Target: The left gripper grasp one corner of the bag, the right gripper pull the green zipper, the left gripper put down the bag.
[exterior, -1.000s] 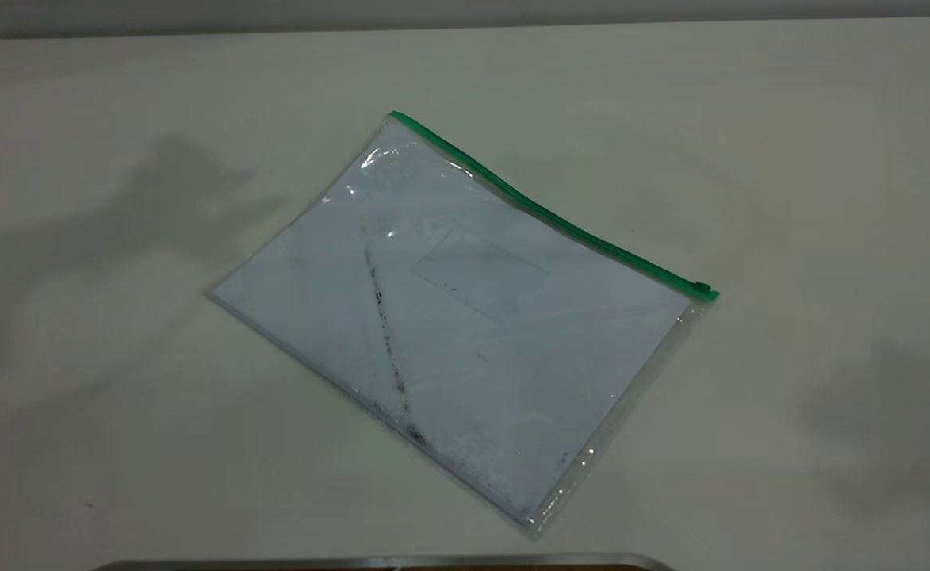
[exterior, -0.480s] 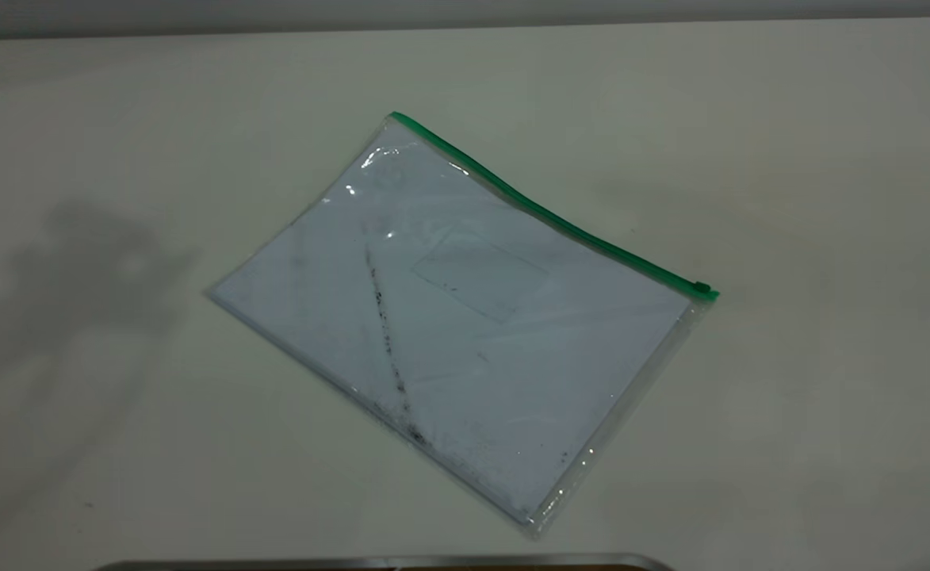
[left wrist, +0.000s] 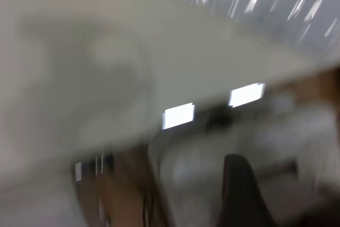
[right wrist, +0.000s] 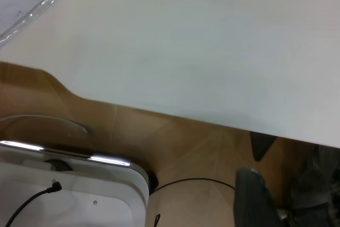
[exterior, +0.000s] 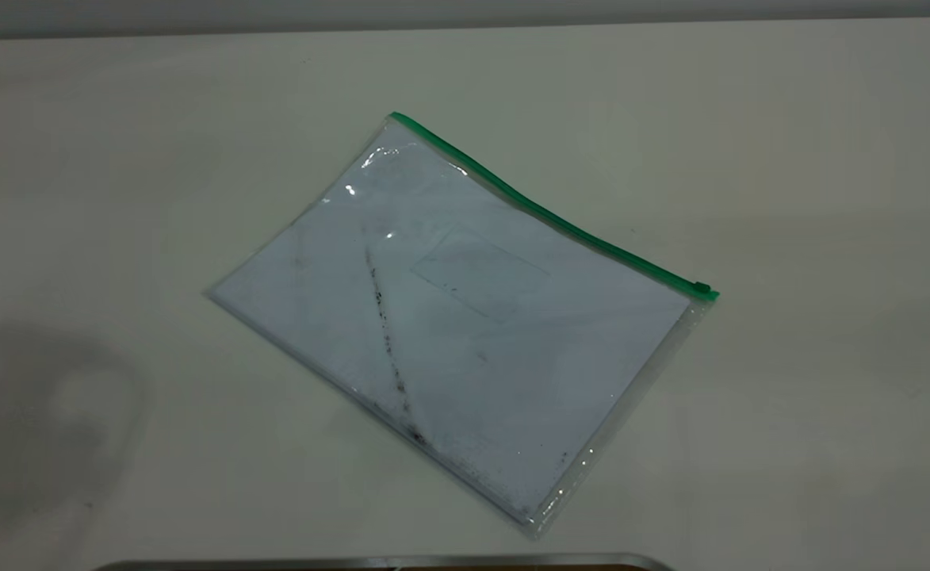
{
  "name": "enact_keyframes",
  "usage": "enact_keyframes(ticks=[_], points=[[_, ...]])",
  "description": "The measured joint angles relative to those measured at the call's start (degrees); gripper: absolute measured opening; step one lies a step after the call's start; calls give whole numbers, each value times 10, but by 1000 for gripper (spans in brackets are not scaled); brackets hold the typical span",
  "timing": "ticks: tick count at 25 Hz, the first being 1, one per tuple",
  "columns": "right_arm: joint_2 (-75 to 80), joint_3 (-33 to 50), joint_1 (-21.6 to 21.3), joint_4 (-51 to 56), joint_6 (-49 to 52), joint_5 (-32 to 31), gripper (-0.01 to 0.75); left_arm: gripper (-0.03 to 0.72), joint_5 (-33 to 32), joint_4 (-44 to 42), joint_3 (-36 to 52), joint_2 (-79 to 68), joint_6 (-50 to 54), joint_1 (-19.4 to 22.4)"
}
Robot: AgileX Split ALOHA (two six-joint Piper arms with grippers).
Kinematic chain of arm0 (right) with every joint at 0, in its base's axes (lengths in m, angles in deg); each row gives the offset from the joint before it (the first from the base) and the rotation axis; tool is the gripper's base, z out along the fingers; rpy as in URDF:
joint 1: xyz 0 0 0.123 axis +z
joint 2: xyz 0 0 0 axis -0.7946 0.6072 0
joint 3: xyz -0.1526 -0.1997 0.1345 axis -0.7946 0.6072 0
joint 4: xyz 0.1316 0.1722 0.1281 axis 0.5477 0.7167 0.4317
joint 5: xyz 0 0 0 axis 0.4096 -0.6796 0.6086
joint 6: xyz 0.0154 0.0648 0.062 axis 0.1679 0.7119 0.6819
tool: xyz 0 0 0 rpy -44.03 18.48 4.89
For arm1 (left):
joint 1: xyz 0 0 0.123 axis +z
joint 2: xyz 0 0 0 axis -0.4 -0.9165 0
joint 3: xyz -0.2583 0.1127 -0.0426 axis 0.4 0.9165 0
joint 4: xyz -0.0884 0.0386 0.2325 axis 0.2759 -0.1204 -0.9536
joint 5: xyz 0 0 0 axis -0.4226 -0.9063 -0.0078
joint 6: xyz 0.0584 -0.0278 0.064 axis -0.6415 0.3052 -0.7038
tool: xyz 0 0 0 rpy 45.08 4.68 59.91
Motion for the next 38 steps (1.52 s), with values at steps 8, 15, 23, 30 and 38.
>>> enact_keyframes(ticks=[8,15,23,30,38], points=[[0,0,0,0,3,0,377,497,18,-100,244,163,81,0],[-1,0,0,0,3,0,377,497,41,-131,265,335,120,0],[-1,0,0,0,3,1,377,497,32,-132,266,547,122,0],[-69,0,-16,4,3,2,376,497,25,-132,266,700,122,0],[-283,0,-57,4,3,-5,376,497,21,-133,266,710,122,5]])
